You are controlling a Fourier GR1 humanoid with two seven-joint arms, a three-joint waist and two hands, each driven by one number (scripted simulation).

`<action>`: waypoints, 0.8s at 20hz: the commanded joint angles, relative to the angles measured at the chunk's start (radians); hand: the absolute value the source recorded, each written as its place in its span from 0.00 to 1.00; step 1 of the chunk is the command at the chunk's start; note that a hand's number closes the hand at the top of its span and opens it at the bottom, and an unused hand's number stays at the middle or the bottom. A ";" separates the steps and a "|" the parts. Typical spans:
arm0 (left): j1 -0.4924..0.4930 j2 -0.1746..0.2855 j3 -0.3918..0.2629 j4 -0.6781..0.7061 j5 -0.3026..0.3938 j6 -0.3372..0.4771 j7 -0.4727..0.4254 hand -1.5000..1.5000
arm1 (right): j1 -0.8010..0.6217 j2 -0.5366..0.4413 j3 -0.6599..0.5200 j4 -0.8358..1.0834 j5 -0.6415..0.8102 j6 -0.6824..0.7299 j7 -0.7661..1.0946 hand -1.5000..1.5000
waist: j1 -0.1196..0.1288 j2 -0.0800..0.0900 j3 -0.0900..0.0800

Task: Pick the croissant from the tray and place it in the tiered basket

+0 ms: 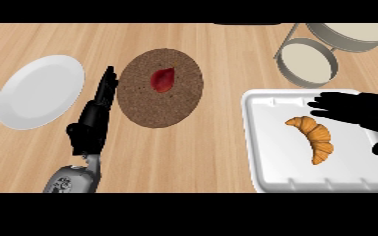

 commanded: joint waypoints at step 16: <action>-0.009 -0.052 0.019 0.020 -0.049 -0.011 -0.018 0.50 | -0.033 0.152 0.019 0.067 0.117 0.058 0.002 0.00 | -0.006 -0.001 0.000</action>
